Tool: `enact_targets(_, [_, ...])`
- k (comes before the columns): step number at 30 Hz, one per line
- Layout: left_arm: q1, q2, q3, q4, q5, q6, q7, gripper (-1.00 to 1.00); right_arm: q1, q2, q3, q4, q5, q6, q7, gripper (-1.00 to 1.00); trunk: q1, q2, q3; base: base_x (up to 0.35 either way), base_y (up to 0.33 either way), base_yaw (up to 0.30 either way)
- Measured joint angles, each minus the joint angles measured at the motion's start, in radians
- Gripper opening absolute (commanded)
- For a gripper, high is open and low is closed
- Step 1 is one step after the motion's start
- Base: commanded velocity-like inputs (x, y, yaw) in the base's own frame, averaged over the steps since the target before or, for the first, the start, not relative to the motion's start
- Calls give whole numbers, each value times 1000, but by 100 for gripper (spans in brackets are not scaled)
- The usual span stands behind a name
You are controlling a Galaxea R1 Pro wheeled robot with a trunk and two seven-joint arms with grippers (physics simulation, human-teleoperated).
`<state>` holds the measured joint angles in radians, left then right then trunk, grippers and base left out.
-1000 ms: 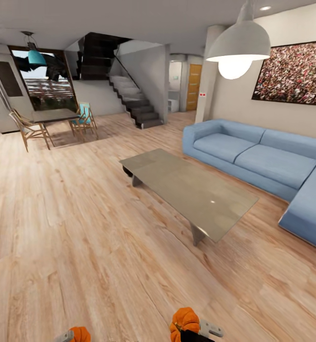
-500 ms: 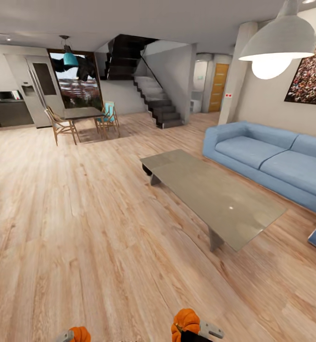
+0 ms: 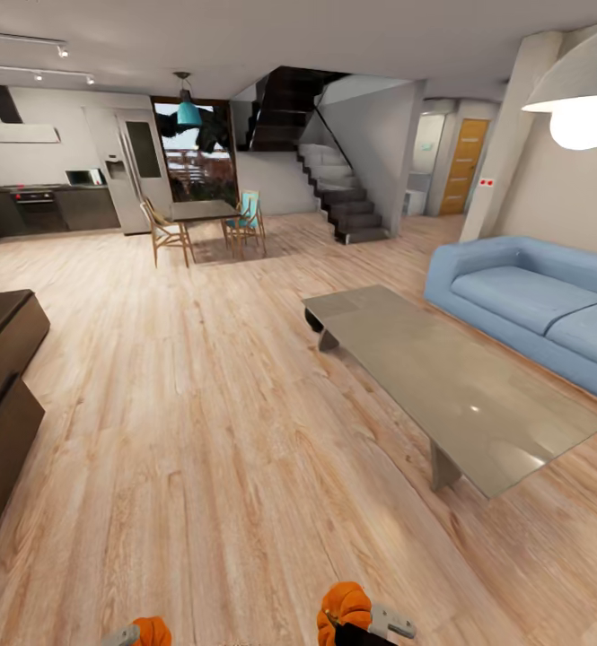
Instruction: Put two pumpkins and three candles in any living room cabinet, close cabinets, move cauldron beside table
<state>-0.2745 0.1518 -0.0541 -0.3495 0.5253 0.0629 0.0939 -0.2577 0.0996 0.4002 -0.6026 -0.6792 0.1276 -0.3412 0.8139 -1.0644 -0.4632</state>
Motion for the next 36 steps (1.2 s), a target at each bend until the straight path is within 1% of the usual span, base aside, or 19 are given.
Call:
enact_targets(7, [0,0,0,0,-1,0,0,-100,0,0,0,0,0,0,-1,-100,0,0,4,0,0,275])
enact_targets(19, [0,0,0,0,-1,-1,0,-100,0,0,0,0,0,0,-1,-100,0,0,17,1,0,234])
enact_targets(23, [0,0,0,0,-1,-2,0,-100,0,0,-1,0,0,-1,-7,-100,0,0,21,140,0,182])
enact_targets(25, [0,0,0,0,-1,-1,0,-100,0,-6,-3,1,1,-2,-21,-100,0,0,22,291,0,44])
enact_targets(27, [0,0,1,0,0,-2,0,-100,-6,-7,-4,3,-3,5,-40,-100,0,0,22,318,0,14])
enact_targets(29, [0,1,3,0,1,-2,0,-100,-33,-3,-6,7,5,10,-107,-100,0,0,23,327,0,5])
enact_targets(30, [0,1,3,0,1,-2,0,-100,-52,-1,-6,13,9,12,-172,-100,0,0,23,330,0,2])
enact_targets(31, [0,1,3,0,1,-2,0,-100,-60,0,-5,18,4,12,-213,-100,0,0,23,330,0,1])
enact_targets(33, [0,1,3,0,1,-3,0,-100,-68,1,0,22,1,11,-266,-100,0,0,23,331,0,1])
enact_targets(34, [0,1,3,0,2,-3,0,-100,-70,1,8,23,-1,11,-279,-100,0,0,23,331,0,0])
enact_targets(36, [0,1,4,0,2,-3,0,-100,-72,-2,51,24,-3,8,-299,-100,0,0,23,332,0,0])
